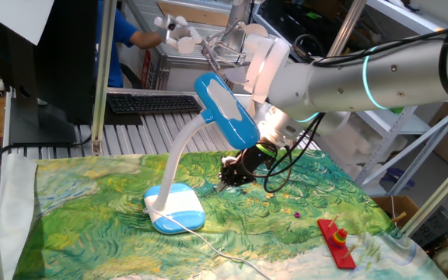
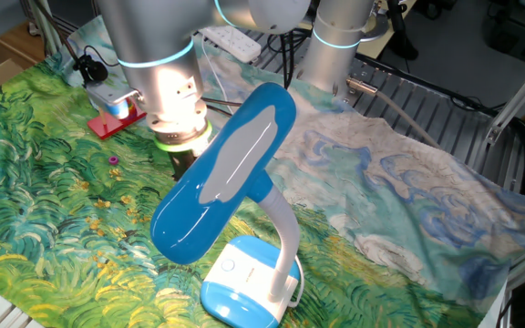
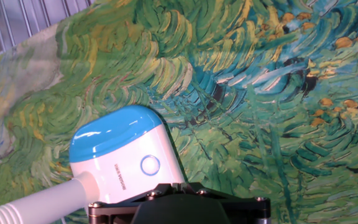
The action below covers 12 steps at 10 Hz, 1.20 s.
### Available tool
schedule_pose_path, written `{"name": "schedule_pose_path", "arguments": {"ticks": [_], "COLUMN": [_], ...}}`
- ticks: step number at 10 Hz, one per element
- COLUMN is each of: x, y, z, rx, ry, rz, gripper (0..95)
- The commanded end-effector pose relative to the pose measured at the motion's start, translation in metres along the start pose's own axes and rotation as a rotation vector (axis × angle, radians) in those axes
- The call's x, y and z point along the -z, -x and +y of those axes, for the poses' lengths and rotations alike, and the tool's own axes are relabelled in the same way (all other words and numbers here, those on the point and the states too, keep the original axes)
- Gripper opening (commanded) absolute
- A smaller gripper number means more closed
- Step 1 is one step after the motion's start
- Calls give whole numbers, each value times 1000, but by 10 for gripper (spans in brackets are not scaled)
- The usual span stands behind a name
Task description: Turn off the desk lamp by pressing the button
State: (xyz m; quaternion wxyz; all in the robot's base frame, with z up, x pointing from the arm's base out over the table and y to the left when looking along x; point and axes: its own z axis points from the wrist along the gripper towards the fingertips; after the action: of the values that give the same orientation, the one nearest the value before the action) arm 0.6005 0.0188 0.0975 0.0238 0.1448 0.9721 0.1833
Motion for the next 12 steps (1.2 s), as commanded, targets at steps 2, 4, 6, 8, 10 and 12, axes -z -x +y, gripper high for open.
{"name": "schedule_pose_path", "arguments": {"ticks": [2, 4, 6, 8, 10, 12], "x": [-1, -1, -1, -1, -1, -1], "y": [0, 0, 0, 0, 0, 0], "z": [0, 0, 0, 0, 0, 0], "rx": [7, 26, 33, 38, 39, 41], "ry": [47, 45, 45, 53, 57, 72], "rz": [23, 5, 1, -20, -29, -39], "gripper": [0, 0, 0, 0, 0, 0]}}
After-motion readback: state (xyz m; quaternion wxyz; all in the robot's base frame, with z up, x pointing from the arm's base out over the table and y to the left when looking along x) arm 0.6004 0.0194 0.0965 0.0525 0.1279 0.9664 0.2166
